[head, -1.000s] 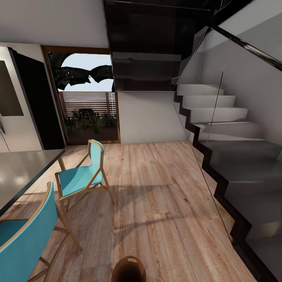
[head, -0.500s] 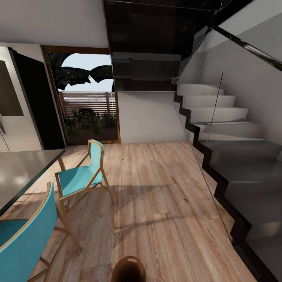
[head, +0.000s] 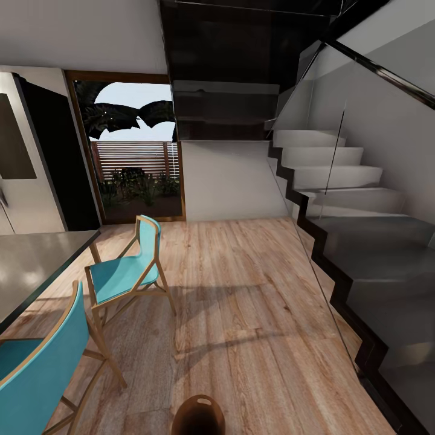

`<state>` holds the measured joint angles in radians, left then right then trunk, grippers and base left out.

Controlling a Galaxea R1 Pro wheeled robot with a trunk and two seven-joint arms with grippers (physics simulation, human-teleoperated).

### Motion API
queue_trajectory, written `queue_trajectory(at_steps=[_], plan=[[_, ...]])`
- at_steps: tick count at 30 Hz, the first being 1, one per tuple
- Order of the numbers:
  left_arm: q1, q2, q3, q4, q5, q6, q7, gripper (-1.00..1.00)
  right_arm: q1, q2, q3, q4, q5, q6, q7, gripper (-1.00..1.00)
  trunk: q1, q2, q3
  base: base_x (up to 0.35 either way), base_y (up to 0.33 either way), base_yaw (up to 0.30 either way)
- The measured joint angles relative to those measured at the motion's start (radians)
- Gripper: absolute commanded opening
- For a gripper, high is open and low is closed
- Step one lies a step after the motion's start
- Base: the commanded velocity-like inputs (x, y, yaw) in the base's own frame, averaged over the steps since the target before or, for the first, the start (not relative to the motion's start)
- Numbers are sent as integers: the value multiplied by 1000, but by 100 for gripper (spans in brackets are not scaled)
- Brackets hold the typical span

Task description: Put the three can of soda from the living room inside the tash can in the kitchen.

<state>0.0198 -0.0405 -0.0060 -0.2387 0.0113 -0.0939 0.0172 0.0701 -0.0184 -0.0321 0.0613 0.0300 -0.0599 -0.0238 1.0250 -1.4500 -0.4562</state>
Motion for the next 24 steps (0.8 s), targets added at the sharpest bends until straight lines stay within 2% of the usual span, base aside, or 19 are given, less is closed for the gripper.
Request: queue_trajectory(at_steps=[24], plan=[[0,0,0,0,0,0,0,100,0,0,0,0,0,0,0,100,0,0,0,0,0,0]])
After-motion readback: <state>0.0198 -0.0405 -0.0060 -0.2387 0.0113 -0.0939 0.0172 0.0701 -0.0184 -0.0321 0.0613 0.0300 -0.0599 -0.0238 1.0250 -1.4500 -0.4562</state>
